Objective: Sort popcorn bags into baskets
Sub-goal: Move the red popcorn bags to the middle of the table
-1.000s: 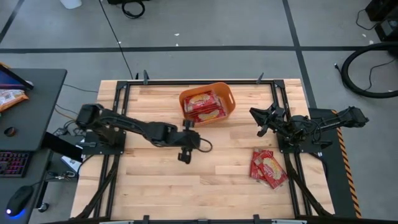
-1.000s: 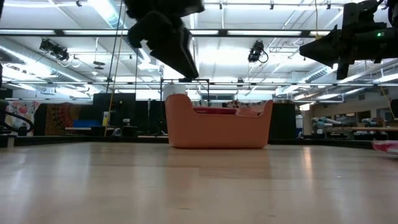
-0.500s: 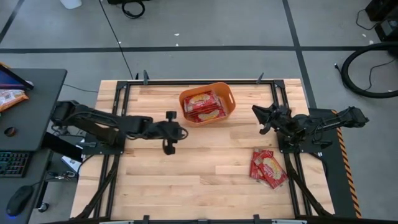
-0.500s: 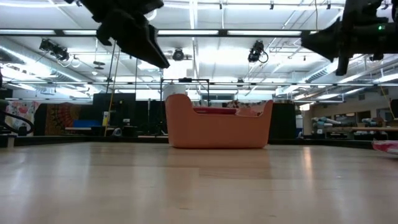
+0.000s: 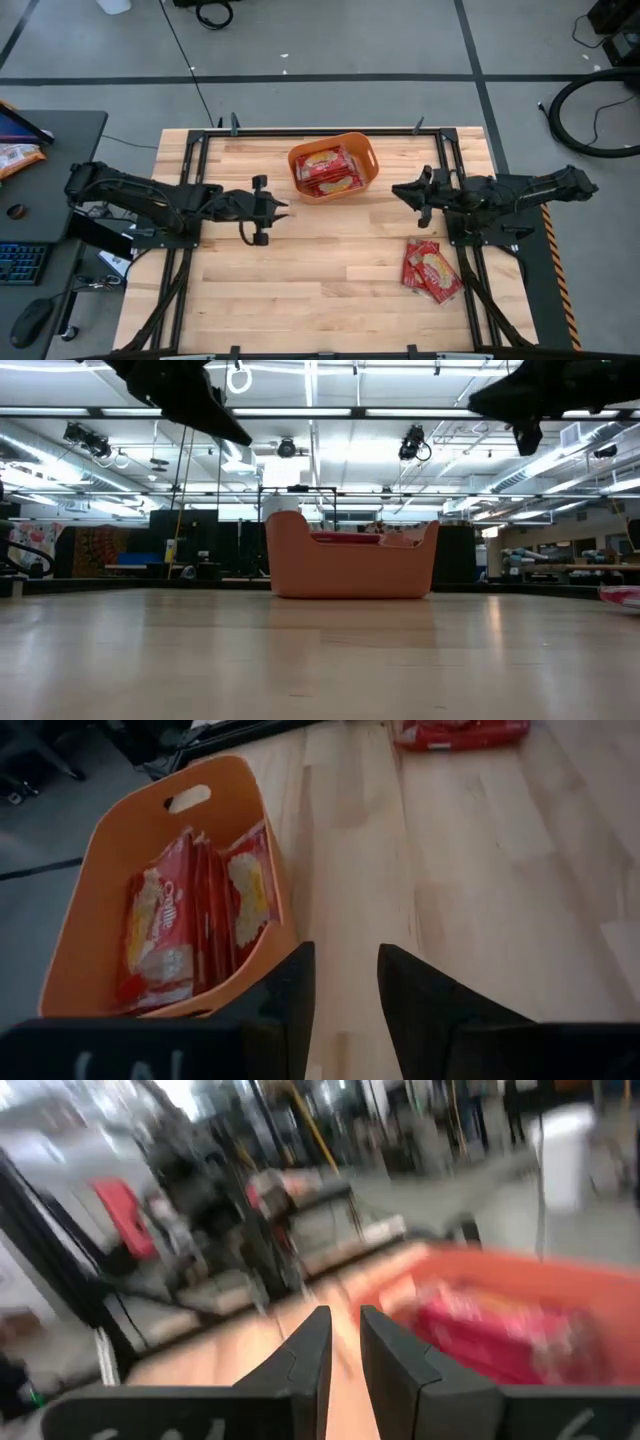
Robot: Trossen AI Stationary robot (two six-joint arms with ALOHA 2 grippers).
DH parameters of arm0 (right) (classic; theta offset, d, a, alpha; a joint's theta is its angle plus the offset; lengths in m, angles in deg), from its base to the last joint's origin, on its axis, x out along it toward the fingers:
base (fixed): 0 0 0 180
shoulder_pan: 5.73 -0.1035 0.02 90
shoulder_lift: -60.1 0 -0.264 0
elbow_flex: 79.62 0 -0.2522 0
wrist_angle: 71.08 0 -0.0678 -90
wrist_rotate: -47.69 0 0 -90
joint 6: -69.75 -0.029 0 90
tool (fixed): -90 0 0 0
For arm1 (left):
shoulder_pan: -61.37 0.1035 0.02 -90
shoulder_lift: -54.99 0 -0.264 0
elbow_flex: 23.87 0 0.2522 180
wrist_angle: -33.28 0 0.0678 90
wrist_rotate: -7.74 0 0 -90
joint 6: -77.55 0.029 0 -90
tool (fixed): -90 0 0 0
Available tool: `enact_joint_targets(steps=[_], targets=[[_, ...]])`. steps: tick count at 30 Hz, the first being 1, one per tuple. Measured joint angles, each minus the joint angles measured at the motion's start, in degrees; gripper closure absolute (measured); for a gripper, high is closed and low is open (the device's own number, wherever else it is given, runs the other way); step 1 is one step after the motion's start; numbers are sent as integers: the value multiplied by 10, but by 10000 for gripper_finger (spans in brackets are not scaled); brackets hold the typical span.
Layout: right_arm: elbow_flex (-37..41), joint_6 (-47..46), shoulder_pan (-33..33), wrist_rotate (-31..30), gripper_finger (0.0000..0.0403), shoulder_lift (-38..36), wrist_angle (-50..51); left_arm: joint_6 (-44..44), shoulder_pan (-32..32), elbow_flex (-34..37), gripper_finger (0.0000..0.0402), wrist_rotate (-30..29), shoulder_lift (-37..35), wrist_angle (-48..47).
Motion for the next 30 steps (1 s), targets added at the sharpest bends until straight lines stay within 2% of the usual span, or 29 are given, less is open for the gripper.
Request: enact_joint_targets(steps=[3, 7, 13, 19, 21, 24, 30], targets=[[-51, -48, 0, 1, 341, 37, 110, -18, 0, 0, 285, 2, 0, -1], [-87, -118, 0, 32, 341, 83, 193, -41, 0, 0, 285, 2, -1, 2], [-110, -219, 0, 157, 341, 137, 266, -40, 0, 0, 285, 2, -1, 1], [-110, -267, -1, 331, 341, 187, 330, -40, 0, 0, 285, 2, -1, 1], [-110, -296, -3, 364, 341, 199, 346, -40, 0, 0, 285, 2, -1, 2], [-110, -351, -4, 383, 341, 214, 387, -40, 0, 0, 285, 2, -1, 2], [-110, -437, -4, 397, 341, 259, 564, -40, 0, 0, 285, 2, -1, 2]])
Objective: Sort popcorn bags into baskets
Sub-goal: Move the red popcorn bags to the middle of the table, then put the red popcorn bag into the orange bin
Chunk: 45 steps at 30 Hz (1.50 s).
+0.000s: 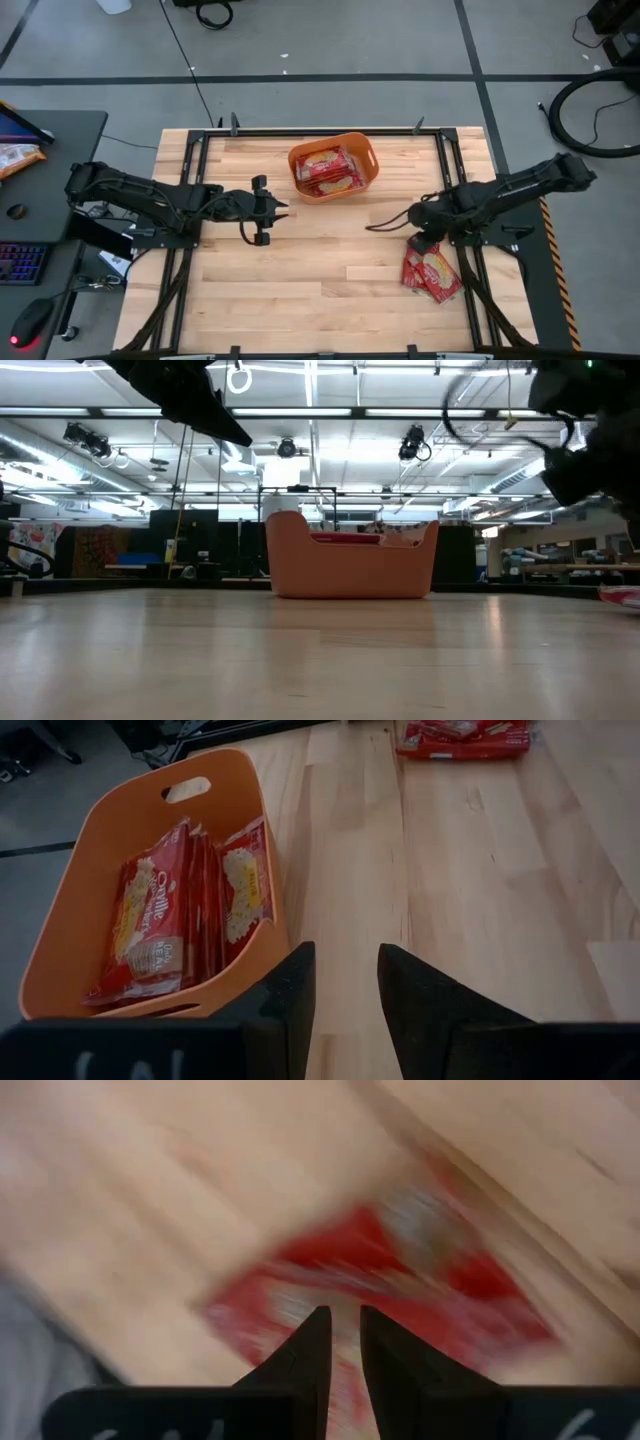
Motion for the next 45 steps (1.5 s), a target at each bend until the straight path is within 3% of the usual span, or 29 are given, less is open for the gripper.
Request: enact_joint_targets(steps=[3, 9, 16, 20, 24, 31, 34, 38, 45], targets=[[0, -25, 0, 18, 341, 27, 54, 0, 0, 0, 285, 0, 0, 0], [0, -43, -1, 109, 341, 83, 56, 0, 0, 0, 285, 0, 0, 0], [0, -50, -7, 111, 341, 164, 33, 1, 0, 0, 285, 0, 0, 0], [-1, -29, -11, 118, 341, 224, -48, 16, 0, 0, 285, 0, 0, 4], [-3, -2, -7, 136, 341, 277, -214, 15, 0, 0, 285, 0, 0, 4], [3, 137, 32, -20, 341, 322, -598, 16, 0, 0, 285, 4, 4, 28], [-1, 200, 44, -17, 341, 318, -752, 15, 0, 0, 285, 52, 16, 53], [2, 223, 62, 40, 341, 293, -792, 20, 0, 0, 285, 118, 48, 87], [2, 276, 84, 48, 341, 231, -705, 15, 0, -1, 285, 107, 133, 165]])
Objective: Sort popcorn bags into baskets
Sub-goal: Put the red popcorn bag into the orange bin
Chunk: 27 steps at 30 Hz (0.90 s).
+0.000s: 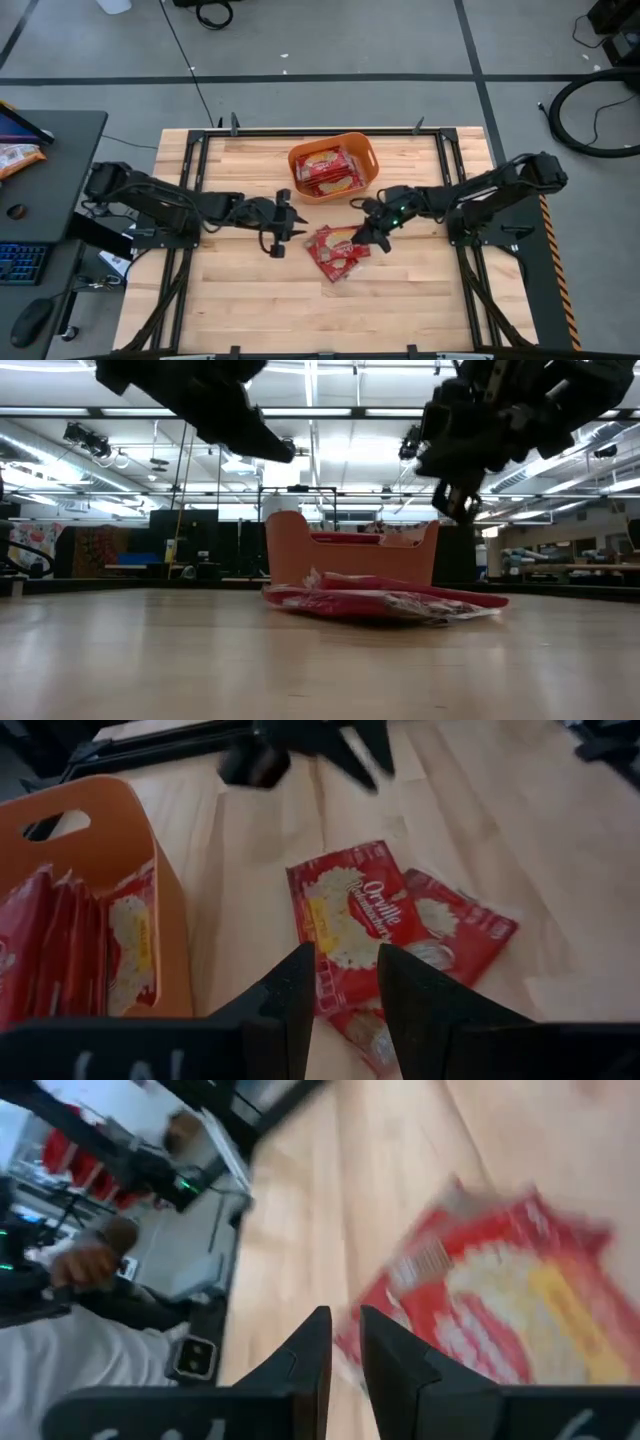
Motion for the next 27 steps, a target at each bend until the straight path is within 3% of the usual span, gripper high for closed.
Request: enact_joint_targets(steps=[5, 20, 27], targets=[[-1, 67, 25, -12, 341, -49, -41, -8, 0, -1, 285, -21, 42, 37], [-1, 234, 87, -6, 341, -178, -27, -50, -18, -95, 284, -108, 166, 0], [21, 294, 101, 15, 341, -243, -46, -64, -22, -128, 233, -115, 208, -1]])
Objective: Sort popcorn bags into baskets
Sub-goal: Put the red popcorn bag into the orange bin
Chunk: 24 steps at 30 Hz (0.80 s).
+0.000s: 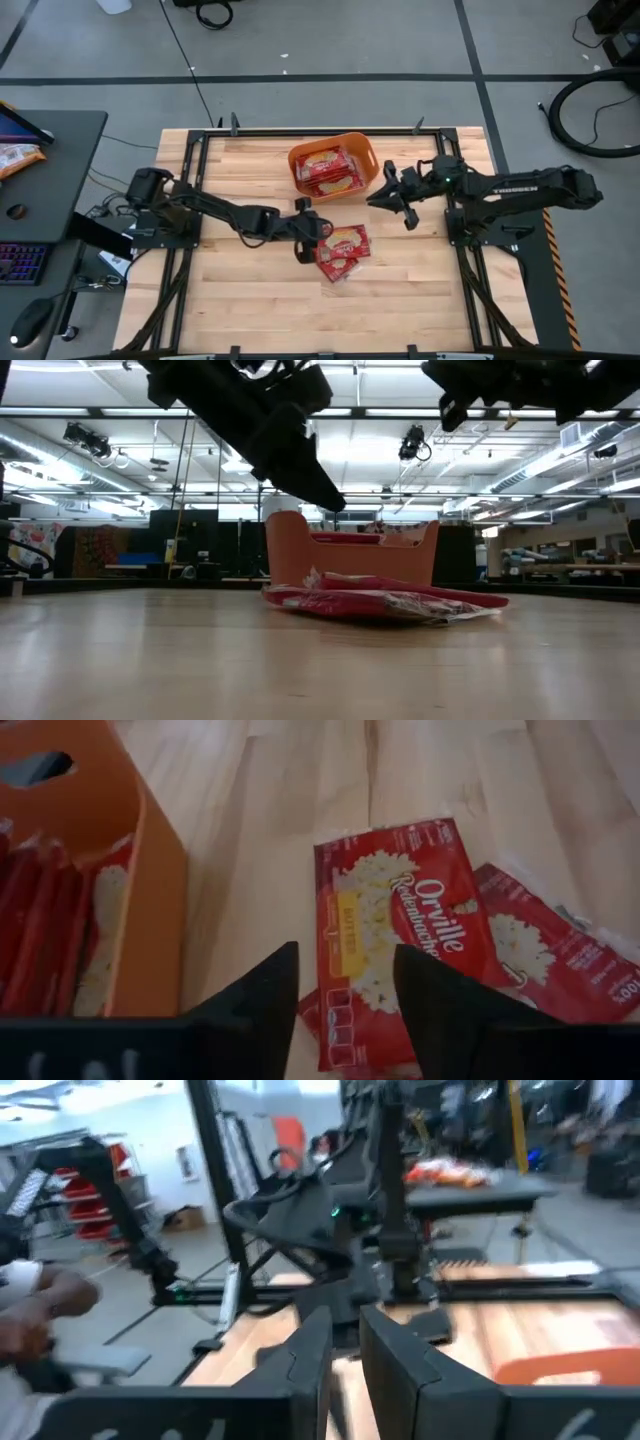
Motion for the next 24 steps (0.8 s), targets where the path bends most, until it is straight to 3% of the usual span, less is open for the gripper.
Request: enact_joint_targets(steps=[5, 16, 24], targets=[[50, -8, 20, -5, 341, -36, -31, -1, 0, -33, 200, 31, 42, 0], [155, -69, 42, -6, 341, -103, -103, 18, -10, -141, 202, 52, 141, -57], [238, -80, 45, -5, 341, -148, -177, 19, -28, -173, 198, 54, 162, -71]])
